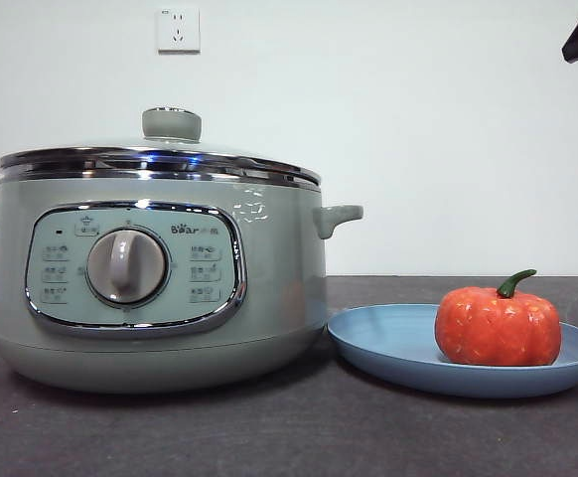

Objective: Take the pumpkin out from the steamer,put the pumpkin in the blue plate,close the lid

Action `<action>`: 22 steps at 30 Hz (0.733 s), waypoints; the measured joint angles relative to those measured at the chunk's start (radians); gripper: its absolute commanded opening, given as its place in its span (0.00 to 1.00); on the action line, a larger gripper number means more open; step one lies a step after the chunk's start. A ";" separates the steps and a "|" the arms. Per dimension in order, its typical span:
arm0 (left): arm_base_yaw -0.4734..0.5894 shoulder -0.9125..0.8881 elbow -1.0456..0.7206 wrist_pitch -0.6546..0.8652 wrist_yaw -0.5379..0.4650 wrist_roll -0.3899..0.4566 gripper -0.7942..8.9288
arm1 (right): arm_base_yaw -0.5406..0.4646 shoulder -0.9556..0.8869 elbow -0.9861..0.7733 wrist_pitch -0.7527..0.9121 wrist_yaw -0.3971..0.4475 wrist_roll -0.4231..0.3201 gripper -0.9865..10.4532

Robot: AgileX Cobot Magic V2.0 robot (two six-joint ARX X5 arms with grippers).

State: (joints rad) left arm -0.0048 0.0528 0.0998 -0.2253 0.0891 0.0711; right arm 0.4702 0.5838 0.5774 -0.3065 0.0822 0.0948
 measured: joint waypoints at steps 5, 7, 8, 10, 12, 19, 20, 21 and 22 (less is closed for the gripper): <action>0.016 -0.048 -0.062 0.006 0.038 -0.001 0.08 | 0.000 0.000 0.000 0.000 0.000 0.000 0.09; 0.021 -0.048 -0.067 0.010 0.038 -0.001 0.08 | 0.000 0.000 0.000 0.000 0.000 0.000 0.09; 0.022 -0.048 -0.068 0.014 0.038 -0.001 0.08 | 0.000 0.000 0.000 0.000 0.000 0.000 0.09; 0.023 -0.048 -0.069 0.017 0.038 -0.001 0.08 | 0.000 0.000 0.000 0.000 0.000 0.000 0.09; 0.023 -0.048 -0.069 0.016 0.038 -0.001 0.08 | 0.000 0.000 0.000 -0.002 0.000 0.000 0.09; 0.023 -0.048 -0.069 0.016 0.038 -0.001 0.08 | 0.000 0.000 0.000 -0.032 0.000 0.000 0.09; 0.023 -0.048 -0.069 0.016 0.038 -0.001 0.08 | 0.000 0.000 0.000 -0.039 0.000 0.000 0.09; 0.023 -0.048 -0.069 0.016 0.038 -0.001 0.08 | 0.000 0.000 0.000 -0.042 0.000 0.000 0.09; 0.023 -0.048 -0.069 0.016 0.038 -0.001 0.08 | 0.000 0.000 0.000 -0.045 0.000 0.000 0.09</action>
State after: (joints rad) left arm 0.0177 0.0044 0.0307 -0.2096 0.1268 0.0700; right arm 0.4702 0.5838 0.5774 -0.3515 0.0822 0.0948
